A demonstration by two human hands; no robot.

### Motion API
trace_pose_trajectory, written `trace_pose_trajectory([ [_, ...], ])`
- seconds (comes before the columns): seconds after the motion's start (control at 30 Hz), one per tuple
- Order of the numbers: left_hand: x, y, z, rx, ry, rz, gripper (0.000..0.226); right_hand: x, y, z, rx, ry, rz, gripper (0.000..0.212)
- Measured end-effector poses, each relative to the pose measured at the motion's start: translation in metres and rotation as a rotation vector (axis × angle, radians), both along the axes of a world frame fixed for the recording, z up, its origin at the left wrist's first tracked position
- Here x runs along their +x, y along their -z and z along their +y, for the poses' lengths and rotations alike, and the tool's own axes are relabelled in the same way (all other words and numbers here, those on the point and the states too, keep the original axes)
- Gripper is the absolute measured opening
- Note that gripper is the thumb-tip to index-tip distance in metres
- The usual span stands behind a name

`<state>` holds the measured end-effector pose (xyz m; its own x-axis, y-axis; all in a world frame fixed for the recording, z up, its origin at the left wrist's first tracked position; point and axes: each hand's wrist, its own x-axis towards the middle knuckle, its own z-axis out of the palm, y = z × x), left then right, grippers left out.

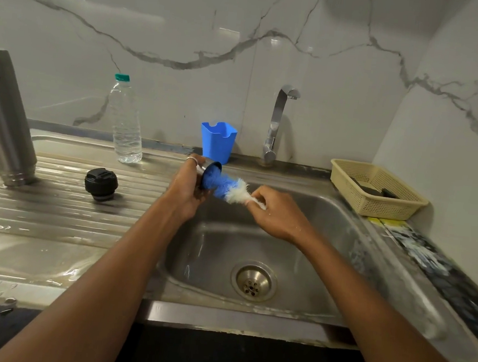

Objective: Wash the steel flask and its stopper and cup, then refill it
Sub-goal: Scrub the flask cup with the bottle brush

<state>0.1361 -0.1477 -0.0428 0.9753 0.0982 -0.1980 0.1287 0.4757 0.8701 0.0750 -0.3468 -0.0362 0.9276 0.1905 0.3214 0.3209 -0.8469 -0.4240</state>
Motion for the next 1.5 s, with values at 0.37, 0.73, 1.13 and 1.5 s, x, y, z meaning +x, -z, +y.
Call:
trace_pose_trajectory([
  [0.37, 0.002, 0.002, 0.003, 0.024, 0.015, 0.024, 0.024, 0.001, 0.000, 0.005, -0.047, -0.013, 0.005, 0.030],
  [0.73, -0.002, 0.000, 0.003, 0.060, -0.001, -0.021, 0.026, 0.003, 0.000, 0.005, -0.206, -0.033, -0.233, 0.030],
  [1.13, -0.001, -0.002, 0.003, -0.021, 0.012, -0.053, 0.033, -0.001, 0.004, 0.002, -0.449, -0.103, -0.499, 0.043],
  [1.5, -0.001, 0.000, -0.001, -0.035, 0.050, -0.118, 0.039, -0.004, -0.007, 0.007, 0.318, -0.063, 0.273, 0.053],
])
